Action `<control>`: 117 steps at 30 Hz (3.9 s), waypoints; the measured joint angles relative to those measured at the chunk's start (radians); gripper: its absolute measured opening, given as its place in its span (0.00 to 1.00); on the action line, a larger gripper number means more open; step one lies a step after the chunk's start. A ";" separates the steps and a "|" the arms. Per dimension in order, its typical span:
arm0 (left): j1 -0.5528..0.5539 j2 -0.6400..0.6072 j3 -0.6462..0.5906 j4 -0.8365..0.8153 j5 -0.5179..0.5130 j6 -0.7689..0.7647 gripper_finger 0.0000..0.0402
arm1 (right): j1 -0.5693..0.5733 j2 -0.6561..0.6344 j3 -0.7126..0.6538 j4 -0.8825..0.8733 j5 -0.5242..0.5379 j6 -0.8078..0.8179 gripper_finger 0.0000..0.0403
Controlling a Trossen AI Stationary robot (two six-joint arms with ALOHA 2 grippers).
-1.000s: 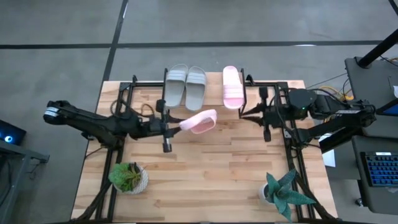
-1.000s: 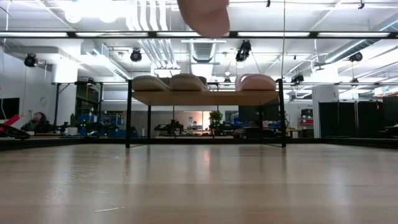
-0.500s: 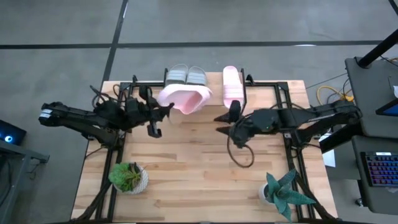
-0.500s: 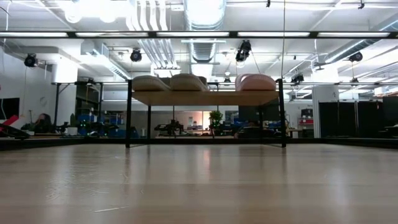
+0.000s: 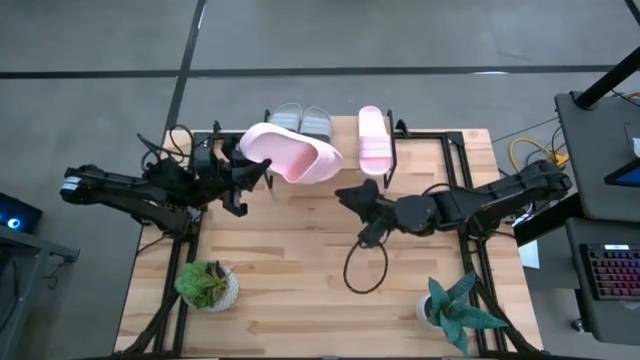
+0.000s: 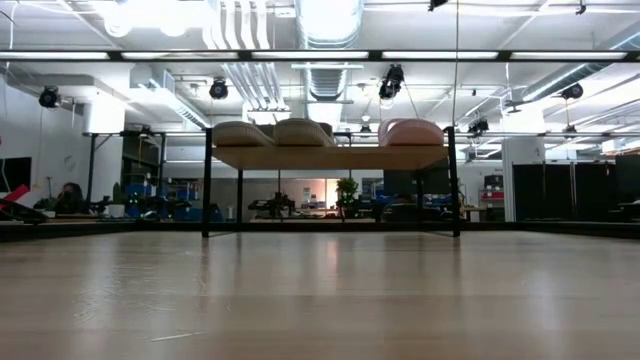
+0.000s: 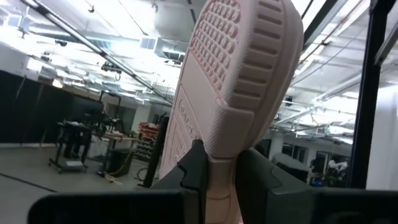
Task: Pick and place slides into the shelf
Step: Put the pink slide on the shelf
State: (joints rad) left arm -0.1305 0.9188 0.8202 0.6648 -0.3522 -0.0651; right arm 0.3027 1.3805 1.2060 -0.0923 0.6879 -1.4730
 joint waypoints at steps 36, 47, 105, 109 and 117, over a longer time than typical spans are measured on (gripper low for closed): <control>0.009 0.063 -0.010 0.094 0.170 -0.113 0.08 | 0.034 0.036 0.000 0.270 0.110 -0.375 0.35; 0.013 0.061 -0.011 0.091 0.165 -0.105 0.08 | 0.040 0.036 0.000 0.276 0.127 -0.368 0.06; 0.013 -0.167 -0.028 -0.363 -0.573 0.711 0.66 | -0.122 0.044 0.000 -0.106 0.255 1.343 0.04; 0.013 -0.161 -0.030 -0.369 -0.577 0.711 0.66 | -0.163 0.058 0.001 -0.096 0.264 1.353 0.04; 0.013 -0.151 -0.033 -0.367 -0.600 0.710 0.66 | -0.213 0.141 0.019 -0.104 0.305 1.350 0.04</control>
State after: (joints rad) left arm -0.1177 0.7677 0.7876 0.2977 -0.9520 0.6453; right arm 0.0899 1.5217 1.2250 -0.1967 0.9931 -0.1230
